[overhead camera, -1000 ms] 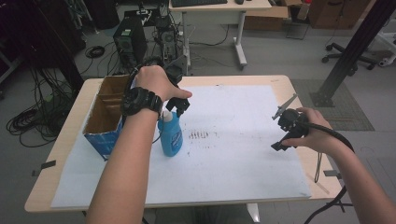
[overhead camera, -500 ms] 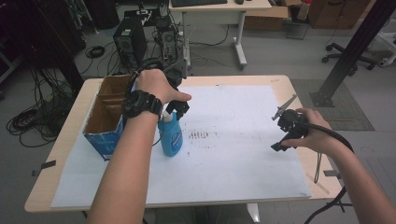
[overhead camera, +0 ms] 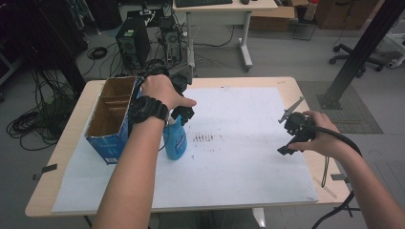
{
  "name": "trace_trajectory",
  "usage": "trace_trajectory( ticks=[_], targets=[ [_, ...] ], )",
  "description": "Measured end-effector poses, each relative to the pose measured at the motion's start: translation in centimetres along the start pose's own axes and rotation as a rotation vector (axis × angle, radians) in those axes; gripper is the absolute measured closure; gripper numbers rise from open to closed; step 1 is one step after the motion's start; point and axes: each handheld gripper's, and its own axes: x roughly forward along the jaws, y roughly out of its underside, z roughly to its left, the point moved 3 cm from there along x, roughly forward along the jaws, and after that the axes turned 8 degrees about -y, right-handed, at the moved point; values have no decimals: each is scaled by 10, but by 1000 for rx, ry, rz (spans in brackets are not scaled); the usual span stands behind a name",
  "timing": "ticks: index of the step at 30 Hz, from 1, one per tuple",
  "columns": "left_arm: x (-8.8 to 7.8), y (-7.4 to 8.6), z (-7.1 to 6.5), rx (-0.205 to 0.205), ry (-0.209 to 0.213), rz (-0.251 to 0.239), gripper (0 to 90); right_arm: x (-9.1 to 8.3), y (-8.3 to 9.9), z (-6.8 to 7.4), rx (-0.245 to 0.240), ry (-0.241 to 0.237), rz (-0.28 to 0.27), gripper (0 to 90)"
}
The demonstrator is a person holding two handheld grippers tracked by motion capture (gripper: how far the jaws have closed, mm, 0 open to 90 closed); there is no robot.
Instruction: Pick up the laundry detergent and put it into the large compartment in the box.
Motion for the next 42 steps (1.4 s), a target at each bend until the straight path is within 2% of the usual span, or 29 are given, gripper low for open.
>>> trace_trajectory(
  ticks=[6, 10, 36, 42],
  targets=[
    [5, 0, -1, -4, 0, 5, 123, 1, 0, 0, -1, 1, 2, 128],
    [13, 0, 0, -4, -15, 15, 139, 2, 0, 0, 2, -2, 5, 128],
    [47, 2, -8, -14, -1, 71, 165, 11, 1, 0, 0, -18, 18, 128],
    [50, 2, -8, -18, -4, 65, 177, 12, 0, 1, -1, -21, 19, 128]
  ],
)
